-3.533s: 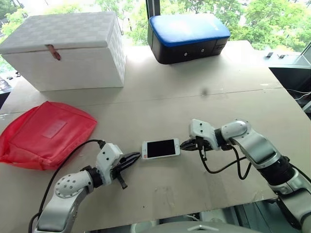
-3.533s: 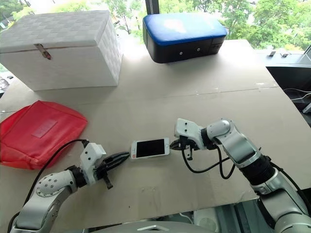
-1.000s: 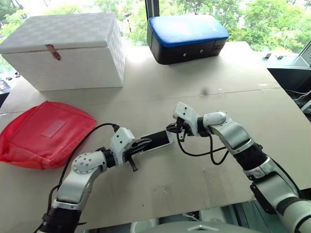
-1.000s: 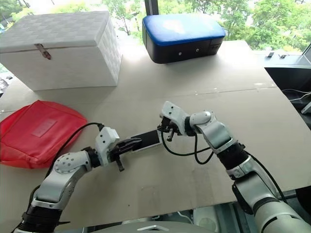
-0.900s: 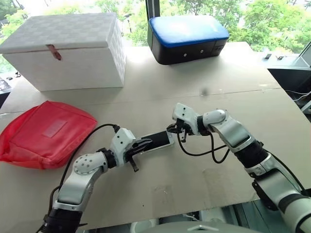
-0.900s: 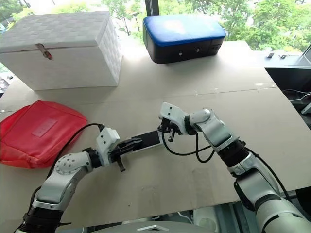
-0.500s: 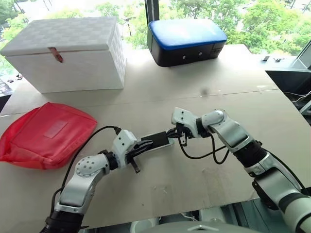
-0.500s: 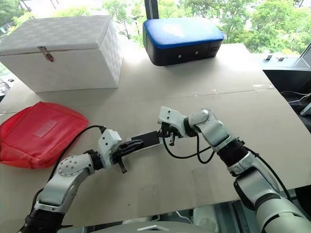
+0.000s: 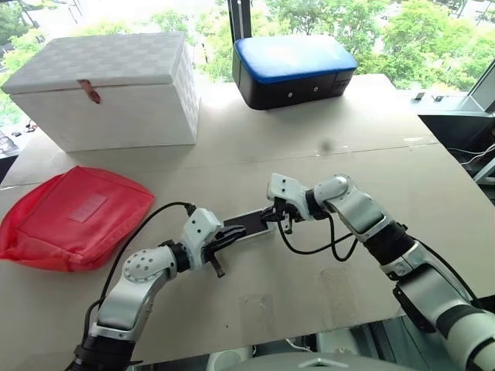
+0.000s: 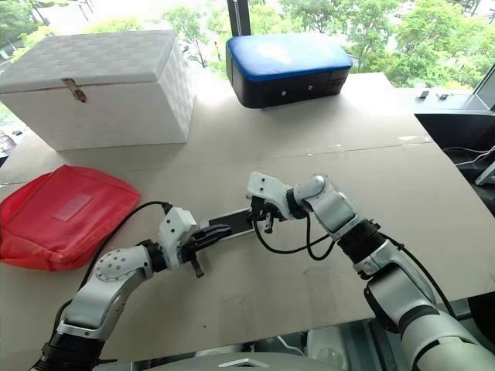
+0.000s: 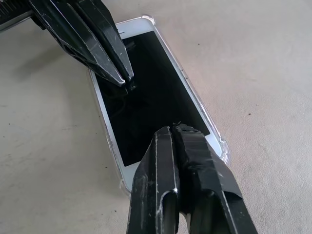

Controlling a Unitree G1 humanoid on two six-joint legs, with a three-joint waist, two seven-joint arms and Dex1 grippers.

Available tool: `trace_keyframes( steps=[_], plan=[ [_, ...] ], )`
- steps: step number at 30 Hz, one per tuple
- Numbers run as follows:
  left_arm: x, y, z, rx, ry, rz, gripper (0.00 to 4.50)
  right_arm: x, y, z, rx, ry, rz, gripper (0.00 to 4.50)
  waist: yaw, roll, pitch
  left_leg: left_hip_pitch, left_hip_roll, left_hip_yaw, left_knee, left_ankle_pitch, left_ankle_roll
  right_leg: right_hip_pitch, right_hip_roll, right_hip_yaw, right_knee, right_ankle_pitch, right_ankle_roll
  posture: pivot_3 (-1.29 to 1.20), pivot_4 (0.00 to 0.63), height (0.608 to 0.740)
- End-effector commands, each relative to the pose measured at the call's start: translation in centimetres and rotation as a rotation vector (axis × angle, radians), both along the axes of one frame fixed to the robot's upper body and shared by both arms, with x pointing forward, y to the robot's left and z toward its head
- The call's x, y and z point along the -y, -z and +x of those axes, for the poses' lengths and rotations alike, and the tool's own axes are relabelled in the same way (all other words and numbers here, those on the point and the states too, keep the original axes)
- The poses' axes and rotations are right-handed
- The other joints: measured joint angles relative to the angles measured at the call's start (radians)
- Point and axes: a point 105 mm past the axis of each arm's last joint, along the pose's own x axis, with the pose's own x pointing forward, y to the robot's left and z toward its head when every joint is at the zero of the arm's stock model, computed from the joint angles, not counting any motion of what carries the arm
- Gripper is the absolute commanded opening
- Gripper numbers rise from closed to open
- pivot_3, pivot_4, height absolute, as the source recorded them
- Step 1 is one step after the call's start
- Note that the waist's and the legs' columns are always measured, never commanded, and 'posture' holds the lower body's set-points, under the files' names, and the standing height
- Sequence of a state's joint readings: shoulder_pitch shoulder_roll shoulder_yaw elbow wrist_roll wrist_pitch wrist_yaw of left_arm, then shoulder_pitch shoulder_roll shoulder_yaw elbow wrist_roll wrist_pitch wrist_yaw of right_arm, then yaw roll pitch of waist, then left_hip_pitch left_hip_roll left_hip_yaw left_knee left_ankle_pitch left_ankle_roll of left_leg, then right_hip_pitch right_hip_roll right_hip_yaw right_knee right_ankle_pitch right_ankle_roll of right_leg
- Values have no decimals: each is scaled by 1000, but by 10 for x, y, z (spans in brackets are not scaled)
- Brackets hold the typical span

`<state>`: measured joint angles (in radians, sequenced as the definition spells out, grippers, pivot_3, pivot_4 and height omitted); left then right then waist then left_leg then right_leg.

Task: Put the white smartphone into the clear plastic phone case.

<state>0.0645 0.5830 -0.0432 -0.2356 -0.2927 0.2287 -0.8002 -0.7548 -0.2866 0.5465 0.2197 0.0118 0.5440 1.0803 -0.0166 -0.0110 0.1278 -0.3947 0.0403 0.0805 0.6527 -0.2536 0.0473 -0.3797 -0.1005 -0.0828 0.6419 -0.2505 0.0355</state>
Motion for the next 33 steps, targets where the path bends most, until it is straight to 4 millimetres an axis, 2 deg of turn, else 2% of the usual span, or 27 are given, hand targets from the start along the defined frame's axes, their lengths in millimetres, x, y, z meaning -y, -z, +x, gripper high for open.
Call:
trace_keyframes(
  steps=[1, 4, 7, 9, 15, 18, 19, 22, 24, 26, 27, 29, 30, 33],
  plan=[
    [3, 4, -4, -16, 7, 9, 125, 20, 52, -10, -136, 56, -173, 0, 0, 0, 0, 0, 0, 0, 0, 0, 0, 0, 0, 0, 0, 0, 0, 0, 150, 734],
    [4, 4, -5, -18, 5, 9, 125, 19, 48, -9, -123, 51, -138, 0, 0, 0, 0, 0, 0, 0, 0, 0, 0, 0, -1, 0, 0, 0, 0, 0, 150, 734],
    [4, 4, -6, -19, 4, 9, 125, 9, 22, -16, -134, -8, 22, 0, 3, 0, 0, 0, 0, -1, 0, 0, 0, 0, -2, -1, 0, -1, -3, 0, 150, 734],
    [4, 4, -6, -20, 2, 8, 125, 12, 13, -22, -159, -26, 48, 0, 3, 0, 1, -2, -1, -2, 0, 0, 0, 0, -3, -1, -1, -2, -3, 0, 150, 734],
    [7, 5, -7, -21, 4, 4, 125, 29, 35, -22, -124, -9, -98, 0, 4, 2, 2, -3, -1, -3, -3, 0, 0, -1, -4, -1, -3, -2, -3, 0, 150, 734],
    [8, 2, -6, -8, 2, -2, 125, 26, 33, -17, -85, 10, -55, 0, 4, 1, 2, -3, -1, -3, -4, 0, 0, -1, -4, -1, -4, -2, -3, 0, 150, 734],
    [8, 0, -5, 3, -3, -8, 125, 22, 26, -14, -46, 16, 0, 0, 4, 1, 2, -3, -1, -3, -4, 0, 0, -1, -4, -1, -4, -2, -3, 0, 150, 734],
    [3, -14, 1, 70, -52, -52, 125, 12, -16, 2, 70, 109, 283, 0, 4, 0, 4, -4, -1, -4, -3, -2, -3, -1, -4, -1, -4, -2, -3, 0, 150, 734],
    [-3, -28, 8, 117, -119, -121, 125, 18, -38, 7, 115, 169, 405, 0, 5, 0, 10, -5, -1, -4, -3, -2, -4, -2, -4, -1, -4, -2, -3, 0, 150, 734],
    [-11, -42, 14, 152, -188, -188, 125, 30, -52, 8, 154, 223, 474, 0, 7, -1, 12, -11, -1, -5, -2, -1, -3, -6, -4, -2, -4, 0, 0, 0, 150, 734],
    [-15, -50, 16, 162, -225, -237, 46, 38, -58, 7, 172, 252, 500, 276, 7, -2, 12, -17, -1, -7, 0, 3, -4, -9, -4, -3, -4, 1, 0, 0, 150, 734],
    [-26, -64, 20, 187, -299, -320, 583, 55, -63, 4, 202, 299, 514, 760, 11, -3, 12, -23, -2, -7, 1, 3, -5, -14, -3, -3, -4, 1, 0, 0, 150, 734],
    [-30, -69, 20, 189, -325, -354, 796, 62, -63, 1, 212, 317, 512, 1202, 11, -3, 12, -23, -2, -7, 0, 3, -5, -14, -4, -4, -5, 1, 1, 0, 150, 734],
    [-45, -77, 19, 182, -391, -405, 2019, 88, -62, -7, 240, 382, 496, 2505, 12, -4, 13, -24, -3, -5, -1, 3, -5, -13, -1, -8, -9, 1, 1, 0, 150, 734]
  ],
)
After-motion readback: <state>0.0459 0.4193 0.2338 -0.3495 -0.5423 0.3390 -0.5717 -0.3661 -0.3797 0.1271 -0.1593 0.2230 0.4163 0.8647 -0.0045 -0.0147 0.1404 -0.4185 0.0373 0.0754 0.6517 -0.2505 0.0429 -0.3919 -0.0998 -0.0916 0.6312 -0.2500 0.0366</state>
